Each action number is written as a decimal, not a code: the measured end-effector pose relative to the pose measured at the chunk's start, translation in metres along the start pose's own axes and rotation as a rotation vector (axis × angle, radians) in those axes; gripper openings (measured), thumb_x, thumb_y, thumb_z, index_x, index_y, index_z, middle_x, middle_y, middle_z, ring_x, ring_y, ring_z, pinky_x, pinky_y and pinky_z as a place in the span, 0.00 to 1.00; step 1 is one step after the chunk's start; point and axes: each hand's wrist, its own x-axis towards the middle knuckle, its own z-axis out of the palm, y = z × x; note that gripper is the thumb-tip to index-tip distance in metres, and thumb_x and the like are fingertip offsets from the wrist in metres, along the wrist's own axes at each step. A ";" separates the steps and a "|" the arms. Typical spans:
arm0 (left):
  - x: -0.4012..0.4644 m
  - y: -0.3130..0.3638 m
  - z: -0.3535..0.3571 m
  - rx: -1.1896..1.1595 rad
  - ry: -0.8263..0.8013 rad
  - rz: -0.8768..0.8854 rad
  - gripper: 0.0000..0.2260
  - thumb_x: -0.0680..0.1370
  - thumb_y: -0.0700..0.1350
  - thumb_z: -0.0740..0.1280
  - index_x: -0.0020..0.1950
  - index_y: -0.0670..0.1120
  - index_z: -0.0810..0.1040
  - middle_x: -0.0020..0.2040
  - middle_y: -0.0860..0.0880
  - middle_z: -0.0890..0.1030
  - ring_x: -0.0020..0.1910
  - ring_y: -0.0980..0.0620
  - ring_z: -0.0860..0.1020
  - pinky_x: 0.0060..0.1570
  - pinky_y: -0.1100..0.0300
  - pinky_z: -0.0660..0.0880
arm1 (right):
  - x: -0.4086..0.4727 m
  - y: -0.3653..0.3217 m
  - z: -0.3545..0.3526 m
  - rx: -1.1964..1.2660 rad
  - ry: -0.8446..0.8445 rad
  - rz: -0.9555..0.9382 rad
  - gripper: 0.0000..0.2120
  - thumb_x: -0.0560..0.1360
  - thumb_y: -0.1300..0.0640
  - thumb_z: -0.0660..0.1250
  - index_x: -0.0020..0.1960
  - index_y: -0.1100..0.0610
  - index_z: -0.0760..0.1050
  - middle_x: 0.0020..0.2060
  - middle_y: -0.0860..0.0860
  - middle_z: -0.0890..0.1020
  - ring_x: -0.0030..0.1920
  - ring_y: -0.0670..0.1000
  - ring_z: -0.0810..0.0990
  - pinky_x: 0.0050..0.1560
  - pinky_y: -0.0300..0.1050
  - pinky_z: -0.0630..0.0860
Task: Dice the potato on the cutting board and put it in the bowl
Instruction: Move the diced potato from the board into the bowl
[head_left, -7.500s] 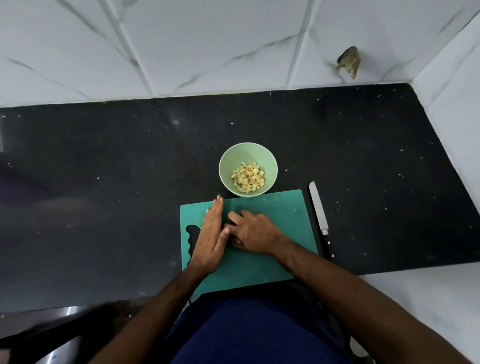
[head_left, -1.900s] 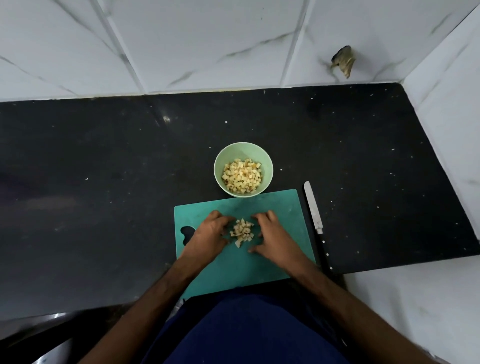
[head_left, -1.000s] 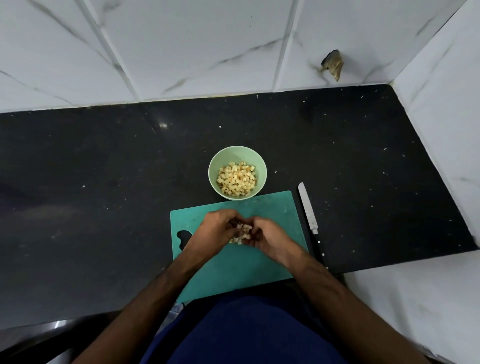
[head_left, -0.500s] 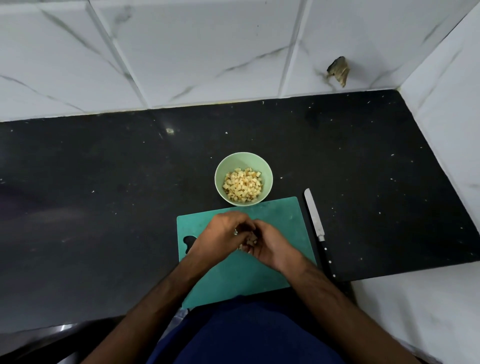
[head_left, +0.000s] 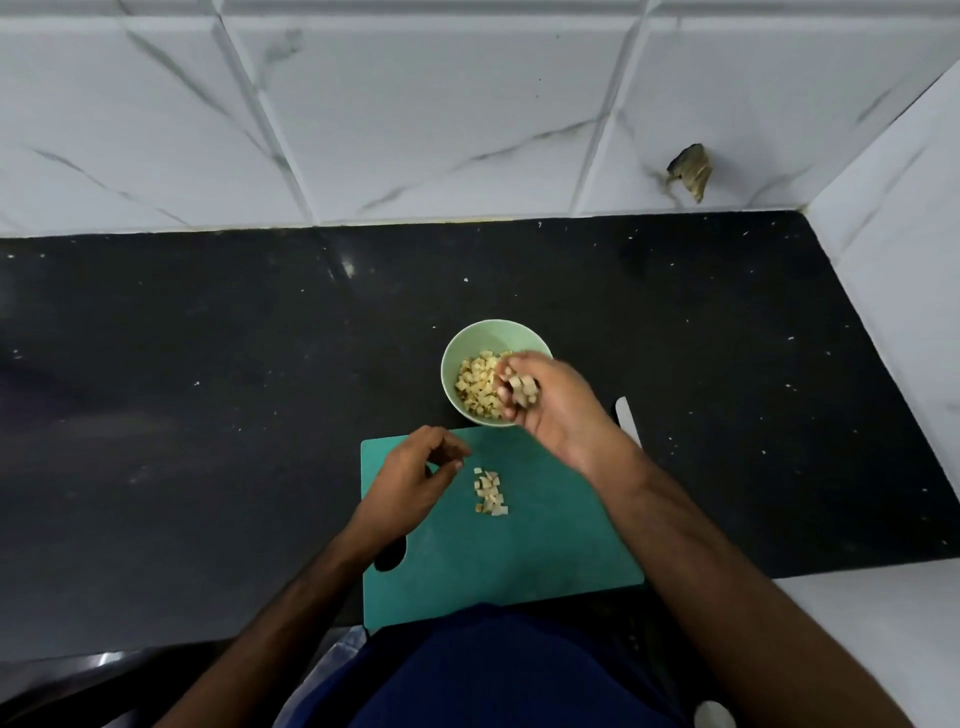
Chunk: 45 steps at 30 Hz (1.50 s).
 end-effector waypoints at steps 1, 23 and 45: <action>0.000 -0.002 0.001 0.024 -0.010 -0.003 0.09 0.78 0.36 0.71 0.52 0.50 0.80 0.47 0.53 0.80 0.49 0.57 0.79 0.45 0.73 0.72 | 0.012 -0.006 0.005 -0.219 0.044 -0.092 0.12 0.83 0.64 0.59 0.45 0.59 0.78 0.39 0.52 0.82 0.36 0.49 0.78 0.35 0.40 0.76; 0.006 -0.024 0.029 0.393 -0.240 0.061 0.30 0.68 0.43 0.81 0.68 0.43 0.76 0.58 0.46 0.74 0.55 0.50 0.75 0.58 0.57 0.75 | -0.029 0.107 -0.055 -1.184 -0.043 -0.059 0.32 0.71 0.61 0.78 0.71 0.56 0.70 0.63 0.50 0.73 0.58 0.49 0.78 0.61 0.43 0.76; 0.006 -0.014 0.045 0.153 -0.055 -0.062 0.10 0.70 0.32 0.74 0.47 0.45 0.82 0.44 0.50 0.84 0.43 0.55 0.81 0.45 0.69 0.74 | -0.010 0.134 -0.028 -1.244 0.059 -0.375 0.11 0.73 0.58 0.73 0.54 0.58 0.76 0.49 0.48 0.71 0.47 0.50 0.74 0.45 0.41 0.66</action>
